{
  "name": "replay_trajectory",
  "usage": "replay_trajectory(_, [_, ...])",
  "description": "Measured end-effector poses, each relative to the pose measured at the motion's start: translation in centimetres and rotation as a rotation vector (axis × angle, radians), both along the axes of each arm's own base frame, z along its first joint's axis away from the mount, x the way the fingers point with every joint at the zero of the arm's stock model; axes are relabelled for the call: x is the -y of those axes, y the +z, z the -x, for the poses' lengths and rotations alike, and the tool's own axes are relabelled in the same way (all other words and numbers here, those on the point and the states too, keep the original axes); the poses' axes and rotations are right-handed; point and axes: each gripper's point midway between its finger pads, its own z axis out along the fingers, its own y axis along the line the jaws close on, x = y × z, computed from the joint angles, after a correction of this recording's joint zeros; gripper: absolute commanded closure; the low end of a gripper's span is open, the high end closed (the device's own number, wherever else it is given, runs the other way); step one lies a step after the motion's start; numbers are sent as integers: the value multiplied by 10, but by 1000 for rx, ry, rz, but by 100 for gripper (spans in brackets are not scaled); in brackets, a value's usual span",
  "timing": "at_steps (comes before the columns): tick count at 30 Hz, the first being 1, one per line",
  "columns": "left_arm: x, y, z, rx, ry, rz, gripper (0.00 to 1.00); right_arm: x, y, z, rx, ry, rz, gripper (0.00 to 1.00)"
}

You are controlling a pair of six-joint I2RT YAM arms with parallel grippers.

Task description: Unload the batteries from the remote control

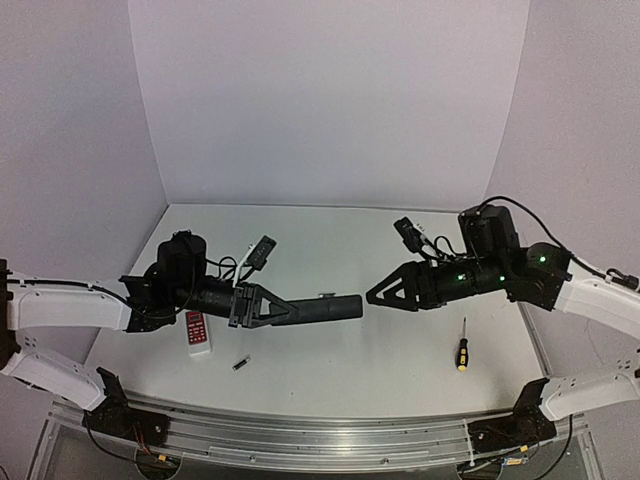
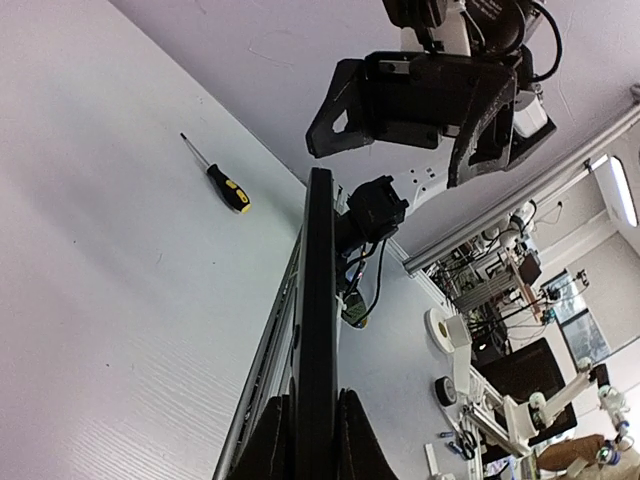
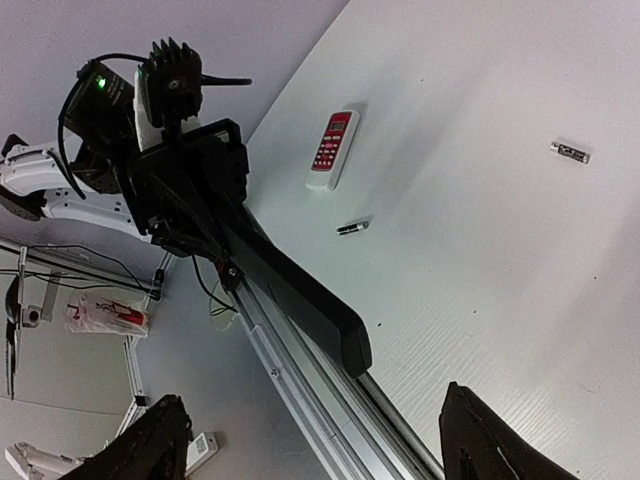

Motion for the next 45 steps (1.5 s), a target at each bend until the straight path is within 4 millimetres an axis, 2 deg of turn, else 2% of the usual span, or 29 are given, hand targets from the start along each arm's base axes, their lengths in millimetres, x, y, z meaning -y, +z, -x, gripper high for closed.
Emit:
replay_trajectory(5, [-5, -16, 1, -113, 43, -8, 100, -9, -26, -8, -51, -24, 5, 21])
replay_trajectory(9, [-6, -15, 1, -159, 54, 7, 100, -23, -40, -16, -75, -28, 1, 23])
replay_trajectory(16, [-4, -4, -1, -202, 62, 47, 100, -43, -49, -15, -79, -1, -13, 27])
replay_trajectory(22, [-4, -4, -2, -225, 75, 46, 100, -52, -57, -13, -96, 12, -2, 31])
replay_trajectory(29, [-4, -4, -3, -229, 81, 46, 100, -61, -53, -13, -75, 20, -20, 33])
replay_trajectory(35, [-4, -5, -3, -233, 81, 41, 100, -66, -48, -15, -56, 21, -32, 43])
replay_trajectory(41, [-5, -5, -3, -236, 83, 39, 100, -67, -49, -15, -57, 24, -31, 68])
replay_trajectory(45, [-7, -6, -3, -240, 86, 35, 100, -69, -46, -12, -66, 44, -41, 75])
